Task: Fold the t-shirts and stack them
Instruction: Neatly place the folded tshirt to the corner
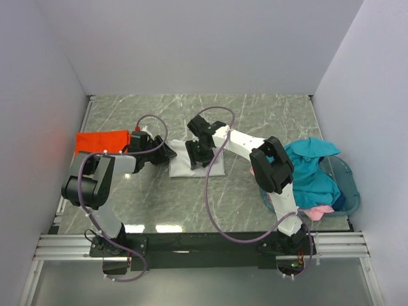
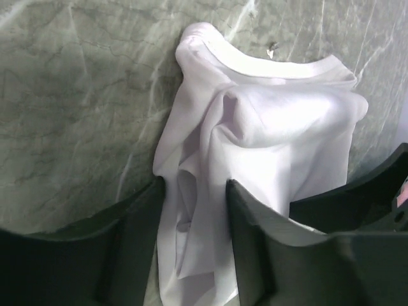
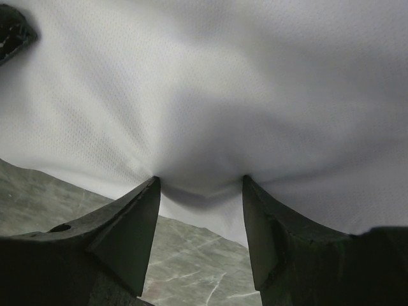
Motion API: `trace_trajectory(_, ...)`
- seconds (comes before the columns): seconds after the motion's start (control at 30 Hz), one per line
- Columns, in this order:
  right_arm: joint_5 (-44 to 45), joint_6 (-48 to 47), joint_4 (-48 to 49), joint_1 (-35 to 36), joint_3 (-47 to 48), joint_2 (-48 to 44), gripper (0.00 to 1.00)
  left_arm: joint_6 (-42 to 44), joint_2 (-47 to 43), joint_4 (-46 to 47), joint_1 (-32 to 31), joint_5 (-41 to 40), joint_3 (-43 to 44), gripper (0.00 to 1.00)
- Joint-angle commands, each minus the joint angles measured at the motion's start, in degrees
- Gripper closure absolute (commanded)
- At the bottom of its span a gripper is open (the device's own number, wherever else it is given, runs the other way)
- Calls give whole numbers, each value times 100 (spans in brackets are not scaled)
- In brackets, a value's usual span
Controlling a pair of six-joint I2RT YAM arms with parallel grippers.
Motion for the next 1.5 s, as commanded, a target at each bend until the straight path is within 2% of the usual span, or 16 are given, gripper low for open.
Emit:
trace_trajectory(0.0,-116,-16,7,67,179,139,39,94,297,-512,-19,-241,-181,51)
trace_trajectory(0.1,-116,-25,25,75,162,130,39,103,367,-521,-124,-223,-120,62)
trace_trajectory(0.33,-133,-25,43,84,127,121,39,164,526,-881,-370,-373,231,100)
trace_trajectory(0.47,-98,-34,-10,75,127,77,39,357,447,-1398,-379,-723,495,100)
trace_trajectory(0.57,42,-42,-115,75,127,-54,37,673,193,-2180,-379,-1251,811,100)
trace_trajectory(0.7,253,-60,-256,67,92,-274,33,1287,-203,-2910,-379,-1760,1294,100)
trace_trajectory(0.93,315,-42,-248,-12,-207,-731,31,2343,-651,-4517,-370,-2640,2016,100)
trace_trajectory(1.2,333,-121,-213,-100,-567,-986,31,3117,-1003,-5389,-274,-3238,2455,100)
trace_trajectory(1.47,333,-200,-98,-188,-945,-1329,31,3609,-1487,-5443,113,-3862,2438,100)
